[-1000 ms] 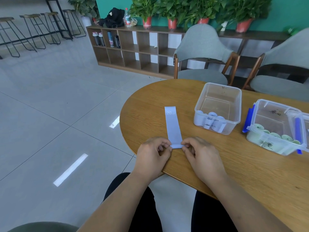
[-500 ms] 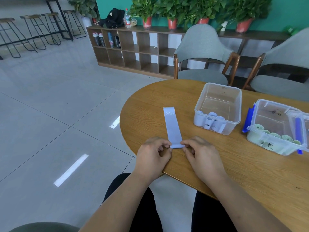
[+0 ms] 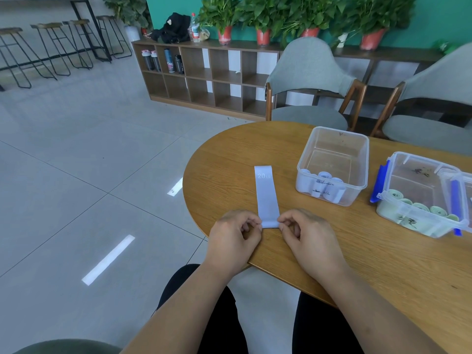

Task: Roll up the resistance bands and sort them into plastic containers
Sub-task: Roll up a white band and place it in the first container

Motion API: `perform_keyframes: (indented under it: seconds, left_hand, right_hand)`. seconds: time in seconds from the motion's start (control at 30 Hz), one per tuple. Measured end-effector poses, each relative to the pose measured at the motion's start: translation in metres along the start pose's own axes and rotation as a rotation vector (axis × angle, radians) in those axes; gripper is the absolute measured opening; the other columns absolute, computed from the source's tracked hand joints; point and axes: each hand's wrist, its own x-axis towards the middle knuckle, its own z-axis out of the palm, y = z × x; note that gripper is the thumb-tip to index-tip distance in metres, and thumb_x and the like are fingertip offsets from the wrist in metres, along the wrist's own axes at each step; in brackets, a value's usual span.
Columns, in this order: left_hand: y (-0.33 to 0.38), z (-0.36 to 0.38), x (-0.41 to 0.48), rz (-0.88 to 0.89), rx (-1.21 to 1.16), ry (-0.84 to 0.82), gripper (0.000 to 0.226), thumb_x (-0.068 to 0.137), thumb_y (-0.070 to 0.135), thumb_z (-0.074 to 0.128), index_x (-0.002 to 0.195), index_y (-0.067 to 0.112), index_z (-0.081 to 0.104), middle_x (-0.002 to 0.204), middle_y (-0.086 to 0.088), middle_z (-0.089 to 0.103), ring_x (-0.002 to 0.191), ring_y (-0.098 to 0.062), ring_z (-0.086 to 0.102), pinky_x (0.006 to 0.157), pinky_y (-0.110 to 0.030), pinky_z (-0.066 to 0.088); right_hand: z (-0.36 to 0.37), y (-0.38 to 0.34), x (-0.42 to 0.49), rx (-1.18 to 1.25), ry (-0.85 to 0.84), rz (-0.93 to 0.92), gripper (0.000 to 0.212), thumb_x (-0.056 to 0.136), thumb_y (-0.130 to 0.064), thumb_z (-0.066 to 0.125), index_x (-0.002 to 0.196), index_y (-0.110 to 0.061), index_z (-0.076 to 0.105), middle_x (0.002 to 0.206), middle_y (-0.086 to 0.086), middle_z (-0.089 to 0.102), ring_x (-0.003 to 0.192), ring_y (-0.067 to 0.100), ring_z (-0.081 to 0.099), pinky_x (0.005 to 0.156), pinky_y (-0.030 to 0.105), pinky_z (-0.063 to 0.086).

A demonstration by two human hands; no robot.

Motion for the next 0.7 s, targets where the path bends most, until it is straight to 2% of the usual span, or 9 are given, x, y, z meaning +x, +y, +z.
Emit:
perform_keyframes:
  seconds: [0.17, 0.53, 0.7]
  left_hand:
    - [-0.0016, 0.0020, 0.0000, 0.011, 0.021, 0.007, 0.014, 0.085, 0.021, 0.081, 0.095, 0.030, 0.076, 0.088, 0.022, 0.067, 0.085, -0.010, 0.061, 0.074, -0.019, 0.050]
    - [-0.0002, 0.0000, -0.0014, -0.042, -0.033, 0.001, 0.017, 0.087, 0.023, 0.082, 0.099, 0.033, 0.077, 0.088, 0.022, 0.071, 0.086, -0.011, 0.063, 0.075, -0.020, 0.051]
    - [0.0003, 0.0003, -0.0017, -0.033, -0.027, 0.011, 0.013, 0.088, 0.023, 0.082, 0.097, 0.032, 0.077, 0.086, 0.021, 0.070, 0.085, -0.011, 0.063, 0.074, -0.023, 0.052]
  right_hand:
    - [0.0012, -0.0009, 0.0004, -0.025, 0.010, -0.021, 0.013, 0.092, -0.024, 0.075, 0.101, -0.032, 0.071, 0.087, -0.022, 0.059, 0.072, 0.002, 0.056, 0.066, 0.030, 0.053]
    - [0.0000, 0.0003, 0.0004, 0.015, 0.007, 0.006, 0.025, 0.089, -0.023, 0.080, 0.111, -0.032, 0.072, 0.087, -0.023, 0.063, 0.073, 0.005, 0.062, 0.071, 0.027, 0.056]
    - [-0.0001, 0.0001, 0.0006, 0.009, 0.014, -0.012, 0.017, 0.091, -0.024, 0.079, 0.104, -0.033, 0.072, 0.086, -0.023, 0.063, 0.070, 0.005, 0.060, 0.068, 0.028, 0.055]
